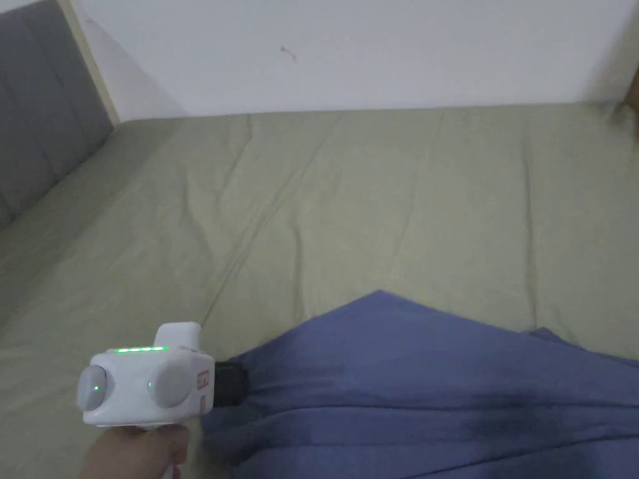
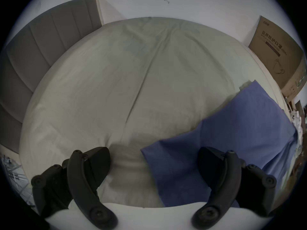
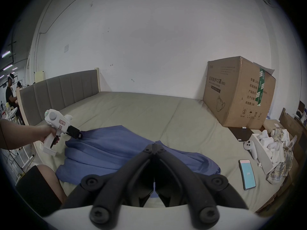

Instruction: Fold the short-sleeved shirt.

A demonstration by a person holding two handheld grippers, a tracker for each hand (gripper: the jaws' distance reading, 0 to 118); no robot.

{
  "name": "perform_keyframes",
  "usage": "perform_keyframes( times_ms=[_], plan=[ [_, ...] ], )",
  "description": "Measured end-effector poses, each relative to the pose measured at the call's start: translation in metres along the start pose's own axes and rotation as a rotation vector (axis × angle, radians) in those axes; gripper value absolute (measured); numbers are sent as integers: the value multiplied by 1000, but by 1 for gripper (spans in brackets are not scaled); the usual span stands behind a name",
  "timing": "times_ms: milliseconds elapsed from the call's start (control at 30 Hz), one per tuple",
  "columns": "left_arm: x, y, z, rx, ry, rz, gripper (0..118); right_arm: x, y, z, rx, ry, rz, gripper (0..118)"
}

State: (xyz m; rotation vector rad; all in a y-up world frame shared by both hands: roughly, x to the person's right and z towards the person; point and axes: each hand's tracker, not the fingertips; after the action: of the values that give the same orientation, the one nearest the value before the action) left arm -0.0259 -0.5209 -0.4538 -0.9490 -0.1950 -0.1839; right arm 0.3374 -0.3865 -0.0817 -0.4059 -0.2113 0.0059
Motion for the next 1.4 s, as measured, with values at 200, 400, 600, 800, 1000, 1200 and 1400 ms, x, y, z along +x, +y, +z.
perform_keyframes(
  times_ms=[200, 400, 600, 800, 1000, 1200, 1400],
  plan=[
    [28, -6, 27, 24, -146, -96, 4, 16, -13, -9, -50, 7, -67, 0],
    [19, 12, 71, 159, -257, -27, 4, 89, -21, -17, -121, -94, 9, 0],
    [14, 24, 87, 204, -328, 59, 4, 193, -67, -82, -390, -148, -176, 104],
    [26, 25, 82, 179, -283, -4, 4, 211, -83, -126, -478, -82, -336, 103],
    [30, 22, 95, 173, -321, 24, 4, 183, -90, -132, -483, 12, -245, 0],
    [9, 29, 153, 288, -352, 58, 4, 191, -41, -69, -308, -16, -289, 0],
    [-22, 48, 246, 458, -422, 94, 4, 156, 41, 21, -99, -31, -146, 0]
  ],
)
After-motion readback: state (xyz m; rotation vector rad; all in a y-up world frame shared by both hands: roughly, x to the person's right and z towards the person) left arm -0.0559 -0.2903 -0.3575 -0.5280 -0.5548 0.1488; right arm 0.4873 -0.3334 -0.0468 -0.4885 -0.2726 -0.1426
